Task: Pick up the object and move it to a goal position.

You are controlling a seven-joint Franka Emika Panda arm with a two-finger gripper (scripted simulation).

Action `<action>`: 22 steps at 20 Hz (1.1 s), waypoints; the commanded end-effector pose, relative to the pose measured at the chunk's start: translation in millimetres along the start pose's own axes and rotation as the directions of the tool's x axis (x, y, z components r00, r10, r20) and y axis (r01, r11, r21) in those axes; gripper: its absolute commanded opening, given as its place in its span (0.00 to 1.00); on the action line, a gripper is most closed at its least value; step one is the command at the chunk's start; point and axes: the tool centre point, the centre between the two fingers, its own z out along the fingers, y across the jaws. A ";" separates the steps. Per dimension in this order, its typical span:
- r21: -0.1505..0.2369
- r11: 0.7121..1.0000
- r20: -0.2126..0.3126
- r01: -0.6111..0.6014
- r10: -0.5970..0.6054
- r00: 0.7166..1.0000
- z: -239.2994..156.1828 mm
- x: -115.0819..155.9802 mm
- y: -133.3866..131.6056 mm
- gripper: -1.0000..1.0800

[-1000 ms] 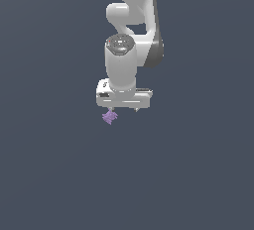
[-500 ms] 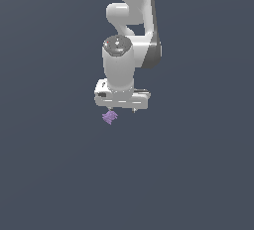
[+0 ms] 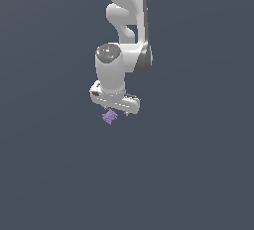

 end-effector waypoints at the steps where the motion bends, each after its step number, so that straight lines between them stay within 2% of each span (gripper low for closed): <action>1: -0.001 0.997 -0.004 -0.081 0.081 0.997 10.7 -3.3 12.4 0.96; 6: -0.002 0.977 -0.012 -0.212 0.212 0.977 27.3 -9.7 32.9 0.96; 11: -0.003 0.956 -0.018 -0.293 0.293 0.956 37.2 -14.5 46.1 0.96; 16: -0.003 0.946 -0.021 -0.325 0.325 0.945 41.1 -16.6 51.5 0.96; 22: -0.003 0.947 -0.020 -0.322 0.322 0.947 46.1 -16.5 51.2 0.96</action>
